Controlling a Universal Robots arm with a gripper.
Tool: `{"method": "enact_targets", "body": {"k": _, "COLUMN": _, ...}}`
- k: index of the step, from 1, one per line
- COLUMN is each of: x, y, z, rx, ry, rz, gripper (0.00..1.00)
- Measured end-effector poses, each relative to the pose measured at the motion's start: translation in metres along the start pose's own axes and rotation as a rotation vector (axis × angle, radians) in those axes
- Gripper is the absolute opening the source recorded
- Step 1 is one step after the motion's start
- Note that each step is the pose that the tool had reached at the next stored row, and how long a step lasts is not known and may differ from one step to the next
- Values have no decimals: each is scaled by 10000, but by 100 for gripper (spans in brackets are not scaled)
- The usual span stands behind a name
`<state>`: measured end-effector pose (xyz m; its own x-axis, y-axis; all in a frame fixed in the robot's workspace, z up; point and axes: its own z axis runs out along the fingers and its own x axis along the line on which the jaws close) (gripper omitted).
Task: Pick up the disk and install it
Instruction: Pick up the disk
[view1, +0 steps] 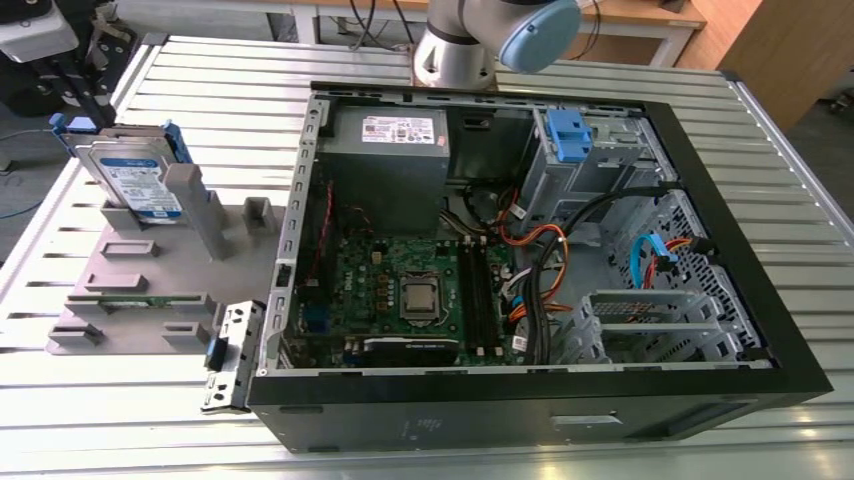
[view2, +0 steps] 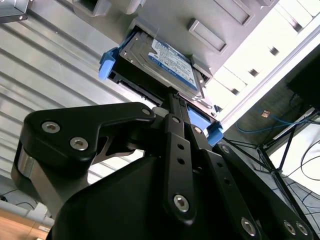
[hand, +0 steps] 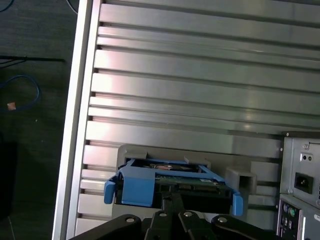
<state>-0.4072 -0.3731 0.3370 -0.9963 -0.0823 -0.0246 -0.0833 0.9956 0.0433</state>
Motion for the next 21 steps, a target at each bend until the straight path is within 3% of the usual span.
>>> {"method": "enact_targets", "body": {"k": 14, "x": 0, "y": 0, "z": 0, "rx": -1, "ry": 2, "rz": -26, "gripper": 11}}
{"method": "enact_targets", "body": {"k": 21, "x": 0, "y": 0, "z": 0, "rx": -7, "ry": 13, "rz": -287, "gripper": 11}}
